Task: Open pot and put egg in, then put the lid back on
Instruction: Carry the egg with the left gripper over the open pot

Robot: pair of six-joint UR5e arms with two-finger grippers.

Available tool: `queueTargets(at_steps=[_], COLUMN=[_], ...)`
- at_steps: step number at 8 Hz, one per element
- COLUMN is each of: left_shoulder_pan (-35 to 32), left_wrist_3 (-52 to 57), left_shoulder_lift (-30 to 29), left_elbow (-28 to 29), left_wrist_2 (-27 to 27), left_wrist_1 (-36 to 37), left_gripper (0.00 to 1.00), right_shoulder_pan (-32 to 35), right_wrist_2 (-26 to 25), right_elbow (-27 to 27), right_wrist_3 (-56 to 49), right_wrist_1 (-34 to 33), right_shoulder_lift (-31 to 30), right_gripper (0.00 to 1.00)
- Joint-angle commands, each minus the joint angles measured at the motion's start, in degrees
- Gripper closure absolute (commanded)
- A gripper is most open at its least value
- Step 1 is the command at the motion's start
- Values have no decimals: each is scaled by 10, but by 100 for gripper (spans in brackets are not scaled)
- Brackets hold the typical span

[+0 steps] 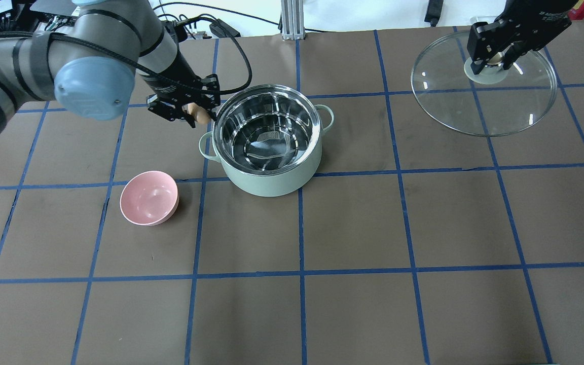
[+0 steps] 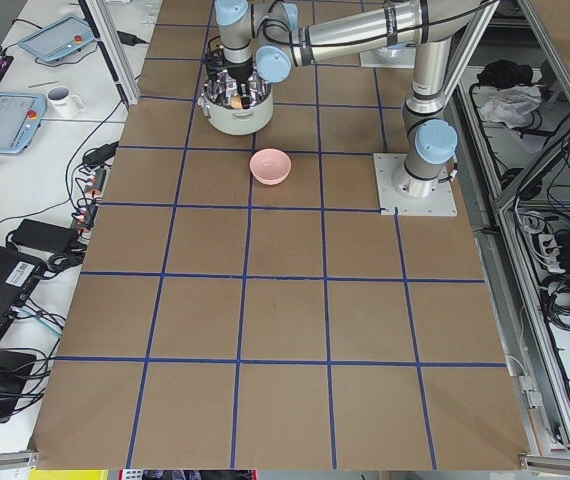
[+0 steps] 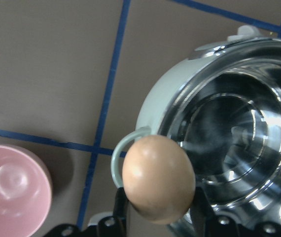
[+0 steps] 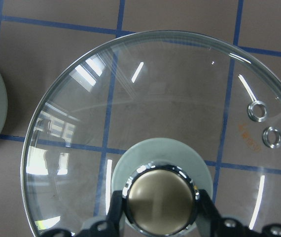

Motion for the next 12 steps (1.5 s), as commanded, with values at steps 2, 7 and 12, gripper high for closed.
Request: queueTargets(at_steps=[2, 7, 12], left_shoulder_pan=[-97, -100, -101], left_wrist_3=[-133, -125, -124], left_shoulder_lift=[-87, -127, -72], left_elbow=[8, -1, 3], left_wrist_2=[-14, -15, -7], left_wrist_1=[110, 119, 103], left_gripper=[89, 85, 0], right_shoulder_pan=[0, -1, 0], right_wrist_2=[-1, -5, 2], right_elbow=[0, 0, 0], right_wrist_3=[-1, -13, -11], right_wrist_1=[7, 11, 10], right_shoulder_lift=[-1, 0, -3], right_gripper=[100, 100, 100])
